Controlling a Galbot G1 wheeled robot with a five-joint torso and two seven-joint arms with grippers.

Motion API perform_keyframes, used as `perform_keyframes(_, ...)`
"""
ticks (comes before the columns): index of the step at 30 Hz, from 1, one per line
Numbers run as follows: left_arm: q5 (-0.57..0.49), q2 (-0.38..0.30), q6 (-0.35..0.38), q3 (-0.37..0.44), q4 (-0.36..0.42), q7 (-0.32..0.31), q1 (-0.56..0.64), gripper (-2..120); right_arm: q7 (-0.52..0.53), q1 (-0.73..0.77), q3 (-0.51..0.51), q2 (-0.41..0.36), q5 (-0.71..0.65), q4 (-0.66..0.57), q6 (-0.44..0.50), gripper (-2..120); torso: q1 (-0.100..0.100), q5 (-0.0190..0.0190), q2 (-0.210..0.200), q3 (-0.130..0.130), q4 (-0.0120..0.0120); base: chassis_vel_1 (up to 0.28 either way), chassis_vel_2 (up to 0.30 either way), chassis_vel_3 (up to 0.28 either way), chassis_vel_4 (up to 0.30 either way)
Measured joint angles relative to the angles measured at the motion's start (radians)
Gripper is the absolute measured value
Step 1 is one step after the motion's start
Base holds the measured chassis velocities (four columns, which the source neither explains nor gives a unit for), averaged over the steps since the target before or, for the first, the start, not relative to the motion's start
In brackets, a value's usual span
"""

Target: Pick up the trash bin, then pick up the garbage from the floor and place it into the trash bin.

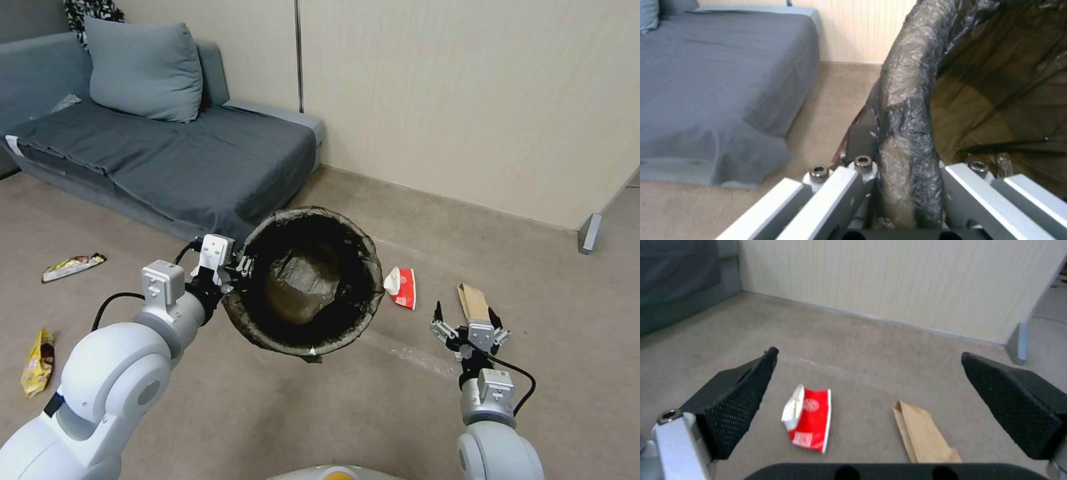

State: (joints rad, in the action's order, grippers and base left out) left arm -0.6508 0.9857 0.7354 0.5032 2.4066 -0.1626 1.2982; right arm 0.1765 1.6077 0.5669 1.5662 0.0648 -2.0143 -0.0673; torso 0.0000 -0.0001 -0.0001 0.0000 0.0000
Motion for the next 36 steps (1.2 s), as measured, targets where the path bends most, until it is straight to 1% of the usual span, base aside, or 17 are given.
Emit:
perform_keyframes(16, 0.01, 0.003, 0.0, -0.003, -0.018, 0.008, -0.009, 1, -0.004, -0.006, -0.001, -0.002, -0.003, 0.019, 0.008, 100, 0.0, 0.0002, 0.0, 0.0, 0.0, -0.196, 0.207, 0.197, -0.194)
perform_keyframes(19, 0.021, 0.003, 0.0, -0.003, -0.022, 0.021, -0.009, 1, -0.002, -0.009, -0.004, -0.001, -0.004, 0.024, 0.024, 100, 0.0, -0.0002, 0.0, 0.0, 0.0, -0.172, 0.169, 0.175, -0.15)
perform_keyframes(20, 0.051, 0.001, 0.0, -0.004, -0.027, 0.048, -0.009, 1, 0.005, -0.013, -0.005, 0.0, -0.003, 0.029, 0.039, 100, 0.0, 0.0003, 0.0, 0.0, -0.0001, -0.161, 0.15, 0.151, -0.149)
perform_keyframes(21, 0.07, -0.001, 0.0, -0.007, -0.031, 0.06, -0.008, 1, 0.011, -0.015, -0.005, 0.001, -0.001, 0.033, 0.044, 100, 0.0, 0.0001, 0.0, 0.0, -0.0001, -0.116, 0.126, 0.151, -0.076)
perform_keyframes(27, 0.097, 0.003, 0.0, -0.019, -0.043, 0.073, -0.01, 1, 0.019, -0.015, -0.005, 0.001, 0.002, 0.039, 0.043, 100, 0.0, 0.0001, 0.0, 0.0, -0.0001, -0.049, 0.031, 0.031, -0.034)
perform_keyframes(29, 0.13, 0.003, 0.0, -0.019, -0.048, 0.096, -0.008, 1, 0.021, -0.015, -0.005, 0.001, 0.004, 0.045, 0.043, 100, 0.0, 0.0001, 0.0, 0.0, 0.0, 0.0, 0.0, 0.0, 0.0)
perform_keyframes(32, 0.146, 0.001, 0.0, -0.019, -0.052, 0.107, -0.007, 1, 0.022, -0.015, -0.005, 0.001, 0.007, 0.047, 0.044, 100, 0.0, 0.0001, 0.0, 0.0, 0.0, 0.0, 0.0, 0.0, 0.0)
perform_keyframes(36, 0.14, 0.001, 0.0, -0.019, -0.053, 0.107, -0.005, 1, 0.022, -0.014, -0.005, 0.001, 0.009, 0.047, 0.043, 100, 0.0, 0.0001, 0.0, 0.0, 0.0001, 0.0, 0.0, 0.0, 0.0)
